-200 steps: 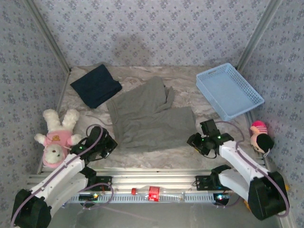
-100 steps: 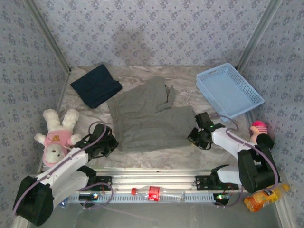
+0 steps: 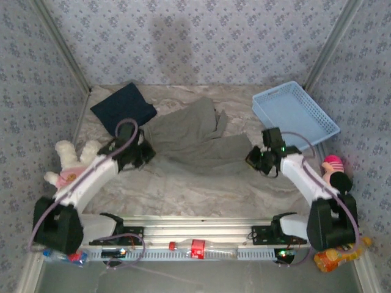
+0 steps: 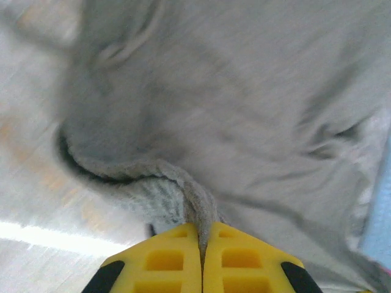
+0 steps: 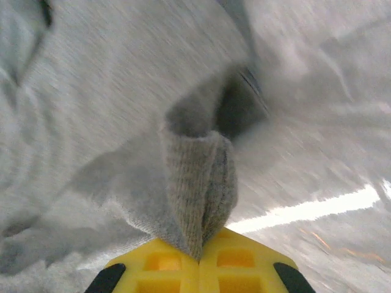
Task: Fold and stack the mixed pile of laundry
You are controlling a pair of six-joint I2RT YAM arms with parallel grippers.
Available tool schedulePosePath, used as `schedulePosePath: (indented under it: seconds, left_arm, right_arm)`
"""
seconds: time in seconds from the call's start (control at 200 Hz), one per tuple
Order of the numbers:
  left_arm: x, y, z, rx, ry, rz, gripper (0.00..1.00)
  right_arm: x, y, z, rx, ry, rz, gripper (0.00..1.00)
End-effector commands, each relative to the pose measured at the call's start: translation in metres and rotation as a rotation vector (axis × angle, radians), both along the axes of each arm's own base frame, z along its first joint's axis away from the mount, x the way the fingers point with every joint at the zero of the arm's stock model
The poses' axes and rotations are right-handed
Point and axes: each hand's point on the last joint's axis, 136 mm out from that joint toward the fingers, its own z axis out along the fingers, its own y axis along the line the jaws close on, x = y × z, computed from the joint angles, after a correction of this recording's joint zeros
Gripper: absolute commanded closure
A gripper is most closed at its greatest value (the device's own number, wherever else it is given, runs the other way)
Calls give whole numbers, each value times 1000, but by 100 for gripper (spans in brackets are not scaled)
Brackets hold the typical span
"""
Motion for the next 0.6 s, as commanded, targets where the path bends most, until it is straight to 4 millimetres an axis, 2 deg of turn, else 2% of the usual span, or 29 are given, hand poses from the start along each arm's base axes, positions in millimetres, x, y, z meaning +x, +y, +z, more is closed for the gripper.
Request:
schedulePosePath:
  seconds: [0.0,0.06,0.11,0.125,0.19,0.2,0.24,0.265,0.28,0.325,0.36,0.42,0.475,0.49,0.535,0.595]
  left_arm:
    - [68,-13,58,-6,-150,-86,100]
    - [107,-15,88,-38,-206,-84,100]
    - [139,-17,123,-86,-271,-90,100]
    - [146,-18,129,-101,-281,-99,100]
    - [174,-24,200,-147,-433,-142,100]
    - [178,-25,207,-149,-450,-151,100]
    - [182,-28,257,-154,-565,-179,100]
    - [185,-29,276,-151,-608,-191,100]
    - [183,-29,295,-153,-650,-196,100]
    - [178,-29,336,-148,-748,-215,100]
    - [170,-27,360,-141,-802,-226,100]
    - [155,-27,393,-134,-885,-250,100]
    - [144,-26,406,-122,-919,-264,100]
    - [141,-27,406,-116,-918,-268,100]
    - [136,-30,399,-93,-897,-286,100]
    - [131,-39,372,-43,-825,-324,100]
  right_arm:
    - [81,15,68,63,-212,108,100]
    - [130,20,120,104,-333,122,100]
    - [161,25,163,144,-434,158,100]
    - [170,27,183,157,-483,167,100]
    - [197,30,260,202,-670,190,100]
    - [199,30,271,207,-698,194,100]
    - [203,32,316,238,-808,214,100]
    - [203,31,341,257,-870,223,100]
    - [203,29,356,273,-905,225,100]
    - [200,24,394,313,-999,227,100]
    - [194,21,417,339,-1060,245,100]
    - [182,17,439,352,-1116,271,100]
    - [172,19,440,338,-1122,300,100]
    - [168,19,440,331,-1125,306,100]
    - [163,20,422,322,-1087,311,100]
    - [155,21,389,311,-1026,312,100]
